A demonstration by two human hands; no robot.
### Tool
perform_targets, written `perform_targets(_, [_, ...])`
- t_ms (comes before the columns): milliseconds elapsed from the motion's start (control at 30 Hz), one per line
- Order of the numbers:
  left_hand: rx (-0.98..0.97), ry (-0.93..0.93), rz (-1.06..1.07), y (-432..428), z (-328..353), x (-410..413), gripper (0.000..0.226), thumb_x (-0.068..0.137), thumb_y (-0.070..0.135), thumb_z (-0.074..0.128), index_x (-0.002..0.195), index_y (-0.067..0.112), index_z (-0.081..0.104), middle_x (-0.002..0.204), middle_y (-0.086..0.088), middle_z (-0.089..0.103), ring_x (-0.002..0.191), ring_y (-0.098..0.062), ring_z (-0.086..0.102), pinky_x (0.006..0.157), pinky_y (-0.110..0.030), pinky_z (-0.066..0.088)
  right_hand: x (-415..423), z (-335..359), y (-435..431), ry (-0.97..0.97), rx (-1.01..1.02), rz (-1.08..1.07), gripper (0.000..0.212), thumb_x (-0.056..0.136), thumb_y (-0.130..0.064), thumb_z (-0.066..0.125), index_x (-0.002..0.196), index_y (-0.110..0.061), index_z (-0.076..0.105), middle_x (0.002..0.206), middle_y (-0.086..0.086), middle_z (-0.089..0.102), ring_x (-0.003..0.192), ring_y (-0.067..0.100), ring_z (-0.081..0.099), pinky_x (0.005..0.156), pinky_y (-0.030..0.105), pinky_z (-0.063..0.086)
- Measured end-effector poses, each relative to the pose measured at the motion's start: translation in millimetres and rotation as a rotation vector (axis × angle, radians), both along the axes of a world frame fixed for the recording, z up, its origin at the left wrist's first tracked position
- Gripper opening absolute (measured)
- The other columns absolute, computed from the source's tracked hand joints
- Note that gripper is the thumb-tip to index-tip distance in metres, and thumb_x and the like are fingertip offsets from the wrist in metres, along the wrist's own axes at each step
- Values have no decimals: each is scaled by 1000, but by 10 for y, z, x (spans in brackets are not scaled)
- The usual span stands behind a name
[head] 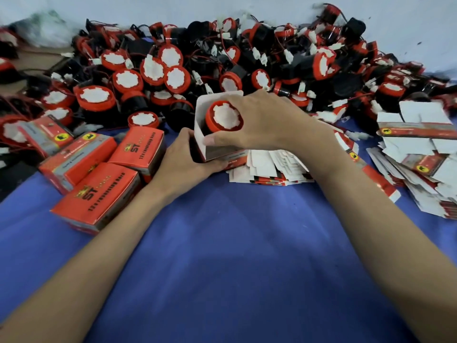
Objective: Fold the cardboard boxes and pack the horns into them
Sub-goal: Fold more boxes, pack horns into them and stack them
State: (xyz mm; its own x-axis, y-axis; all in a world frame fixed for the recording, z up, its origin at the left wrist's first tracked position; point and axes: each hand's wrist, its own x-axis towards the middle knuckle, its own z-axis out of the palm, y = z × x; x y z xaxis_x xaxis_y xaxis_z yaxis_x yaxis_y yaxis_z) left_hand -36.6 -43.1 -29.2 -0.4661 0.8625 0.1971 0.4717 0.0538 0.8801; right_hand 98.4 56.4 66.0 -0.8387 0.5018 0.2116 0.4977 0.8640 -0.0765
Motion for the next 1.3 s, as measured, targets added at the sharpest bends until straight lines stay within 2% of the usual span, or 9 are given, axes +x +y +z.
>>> perform_targets(100, [8,-10,2,-5,11,26,58,65,38,86,107,25,49,101,21,60,94,10,55,73,-11,41,81,33,19,-51,-49,55,46,84,-66,40,124,-46,49,100,-6,56,102,26,56,75,35,33])
perform_targets(233, [3,4,-14,-14,28,39,61,66,39,86,110,25,47,102,23,57,95,9,55,73,-11,42,50,26,21,-142,15,5,31,95,-49,46,117,-32,59,110,-1,59,108,28,54,76,39,40])
perform_targets(400, [65,23,-79,-54,94,148,73,58,58,73,116,27,42,111,21,56,99,15,52,77,-3,41,-78,-147,-17,-290,77,-47,50,97,-56,37,108,-17,66,122,-4,56,101,14,29,79,33,28])
perform_targets(600, [133,-20,-67,-65,108,161,48,73,52,68,110,37,41,109,25,55,100,20,51,78,0,39,-119,-196,-114,-175,132,-98,22,97,-29,50,98,-13,64,93,-1,49,115,23,33,69,35,31])
perform_targets(767, [143,-4,-44,-31,49,117,24,93,28,61,111,24,45,102,20,57,90,19,55,73,-2,43,17,84,-173,-179,115,-75,30,88,-40,64,110,-19,66,124,1,48,117,22,40,72,36,32])
perform_targets(867, [131,-10,-13,-4,52,104,25,93,22,62,111,22,45,101,22,56,89,19,54,73,-1,42,191,344,-201,-198,91,-146,37,80,-39,75,111,-21,62,102,-2,45,92,20,46,70,36,35])
perform_targets(1033, [29,-55,-25,0,86,92,31,89,26,66,115,21,50,104,10,63,96,-2,59,81,-15,47,248,499,-304,-40,-178,-49,9,81,-23,74,89,-18,72,68,-15,58,68,3,57,65,22,47])
perform_targets(1200, [-26,-35,-25,-17,104,63,27,88,35,66,110,23,55,99,14,64,91,3,59,74,-11,46,197,501,-381,-306,-189,-58,63,68,-65,70,118,-28,57,104,-14,53,102,3,48,92,34,43])
perform_targets(1300, [-23,-41,-14,-15,109,59,27,87,35,68,109,25,56,99,15,64,90,5,59,71,-6,45,213,434,-382,-520,-59,-123,76,71,-61,72,134,-27,46,128,-1,44,120,21,44,90,35,39])
